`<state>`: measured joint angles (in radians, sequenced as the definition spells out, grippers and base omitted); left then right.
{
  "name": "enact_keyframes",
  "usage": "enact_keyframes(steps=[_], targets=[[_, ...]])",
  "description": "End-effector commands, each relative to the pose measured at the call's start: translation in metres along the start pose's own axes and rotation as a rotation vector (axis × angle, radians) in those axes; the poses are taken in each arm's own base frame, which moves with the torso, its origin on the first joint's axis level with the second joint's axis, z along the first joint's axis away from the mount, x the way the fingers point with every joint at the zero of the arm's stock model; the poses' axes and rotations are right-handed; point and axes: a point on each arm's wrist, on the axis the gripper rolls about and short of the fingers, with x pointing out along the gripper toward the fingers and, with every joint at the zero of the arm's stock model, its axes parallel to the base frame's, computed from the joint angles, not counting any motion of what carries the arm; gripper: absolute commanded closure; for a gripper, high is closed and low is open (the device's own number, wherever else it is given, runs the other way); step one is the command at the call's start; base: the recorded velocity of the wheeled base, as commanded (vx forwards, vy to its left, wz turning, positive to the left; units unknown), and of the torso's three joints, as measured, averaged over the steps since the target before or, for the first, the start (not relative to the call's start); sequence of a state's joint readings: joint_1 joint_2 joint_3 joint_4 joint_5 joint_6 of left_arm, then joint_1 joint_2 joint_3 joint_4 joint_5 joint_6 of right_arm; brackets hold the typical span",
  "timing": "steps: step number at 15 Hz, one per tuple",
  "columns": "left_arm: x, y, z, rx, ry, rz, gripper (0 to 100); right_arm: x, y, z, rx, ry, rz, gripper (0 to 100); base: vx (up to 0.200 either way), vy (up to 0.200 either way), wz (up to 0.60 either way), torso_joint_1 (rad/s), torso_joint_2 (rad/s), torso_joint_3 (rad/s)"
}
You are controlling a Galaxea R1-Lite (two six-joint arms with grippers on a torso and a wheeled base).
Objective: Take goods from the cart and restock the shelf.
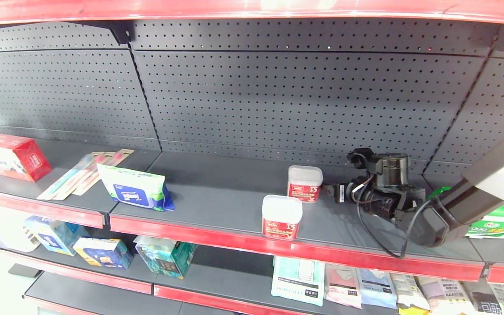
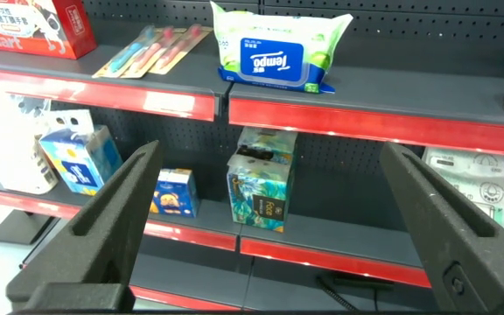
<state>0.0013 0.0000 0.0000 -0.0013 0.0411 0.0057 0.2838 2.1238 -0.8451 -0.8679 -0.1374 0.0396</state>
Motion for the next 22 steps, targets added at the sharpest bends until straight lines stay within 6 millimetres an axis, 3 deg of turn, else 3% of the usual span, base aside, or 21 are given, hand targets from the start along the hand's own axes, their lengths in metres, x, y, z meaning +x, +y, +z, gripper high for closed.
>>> enact_keyframes(steps=[1,22], targets=[[0.0,0.0,0.0,0.0,0.001,0.001,0,0.0,0.001,0.0,0.0,-0.001,0.001,0,0.0,0.0,0.0,0.0,0.0,0.0],[0.0,0.0,0.0,0.0,0.001,0.001,0,0.002,0.02,0.003,-0.019,-0.016,0.046,0,0.0,0.0,0.0,0.0,0.0,0.0]])
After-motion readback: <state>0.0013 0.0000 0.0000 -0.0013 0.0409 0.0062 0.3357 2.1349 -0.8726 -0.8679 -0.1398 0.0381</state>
